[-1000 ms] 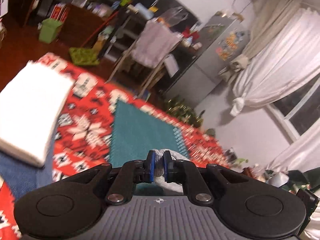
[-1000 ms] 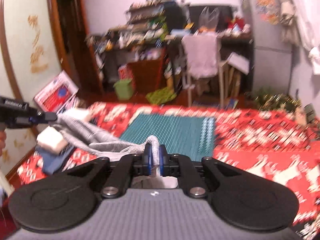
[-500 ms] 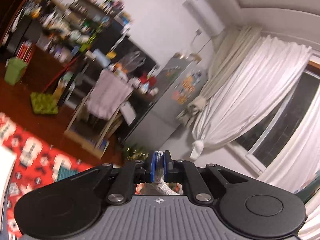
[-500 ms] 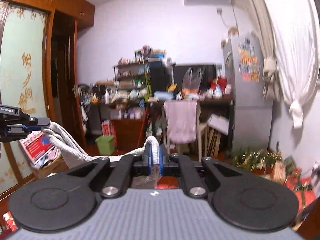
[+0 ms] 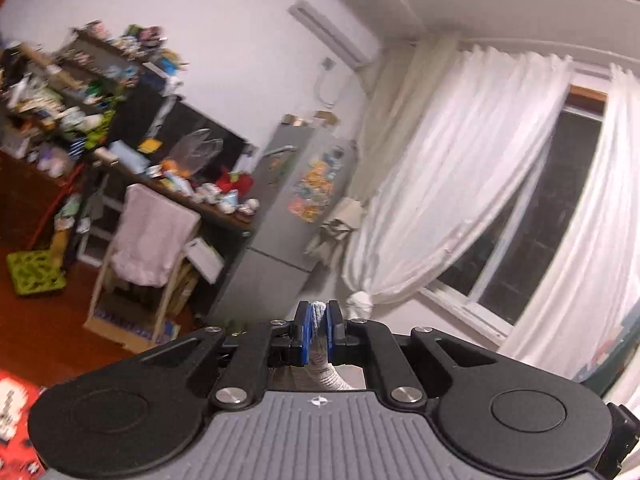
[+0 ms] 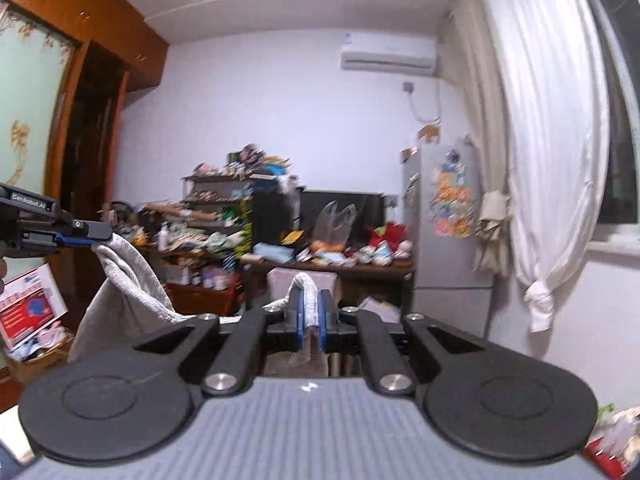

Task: Fold clothes
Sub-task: 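Lift the grey shirt high with both grippers and shake it out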

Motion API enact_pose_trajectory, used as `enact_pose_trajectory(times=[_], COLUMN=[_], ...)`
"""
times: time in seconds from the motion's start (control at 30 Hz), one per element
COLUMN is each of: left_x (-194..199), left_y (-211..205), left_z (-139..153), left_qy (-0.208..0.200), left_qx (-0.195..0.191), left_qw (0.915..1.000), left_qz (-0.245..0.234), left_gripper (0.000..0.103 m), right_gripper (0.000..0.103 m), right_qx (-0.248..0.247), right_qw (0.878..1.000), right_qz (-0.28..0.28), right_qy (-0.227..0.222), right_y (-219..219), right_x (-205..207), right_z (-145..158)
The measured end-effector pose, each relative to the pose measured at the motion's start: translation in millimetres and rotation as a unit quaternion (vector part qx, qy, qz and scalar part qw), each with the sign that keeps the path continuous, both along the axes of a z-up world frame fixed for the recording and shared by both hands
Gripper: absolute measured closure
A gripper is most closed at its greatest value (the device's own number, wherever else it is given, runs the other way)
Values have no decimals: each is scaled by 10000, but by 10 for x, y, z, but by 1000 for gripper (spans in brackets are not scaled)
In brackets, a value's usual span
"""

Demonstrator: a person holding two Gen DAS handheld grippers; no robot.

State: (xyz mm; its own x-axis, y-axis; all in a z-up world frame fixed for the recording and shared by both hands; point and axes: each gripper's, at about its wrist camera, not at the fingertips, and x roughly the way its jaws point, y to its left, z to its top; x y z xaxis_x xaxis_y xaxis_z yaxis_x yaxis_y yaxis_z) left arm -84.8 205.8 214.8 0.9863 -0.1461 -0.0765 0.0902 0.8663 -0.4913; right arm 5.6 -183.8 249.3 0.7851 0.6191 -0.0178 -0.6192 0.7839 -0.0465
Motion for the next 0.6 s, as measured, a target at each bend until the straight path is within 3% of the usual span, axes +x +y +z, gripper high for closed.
enact_pose_trajectory(times=[0.17,0.33,0.43,0.6], left_x=[330,420,373,149], left_y=[-304,-500,-503,-363], left_z=[220,104,-190,-935], left_qy=[-115,-72,223,968], left_qx=[-42,-165,-164,-212], left_qw=[9983,9945,9934,9902], left_qz=[-577,-1027,-1116,-983], left_gripper=[96,96,96,96], right_gripper=[95,95,95,95], right_qx=[90,-133,-359,-762], right_qw=[9993,9995,9989,9873], right_qz=[-250,-69,297,1109], right_qy=[-251,-295,-49,847], right_y=[-431,-579,-446,28], right_x=[12,-224,-376,-542], right_z=[362,442,269,-401])
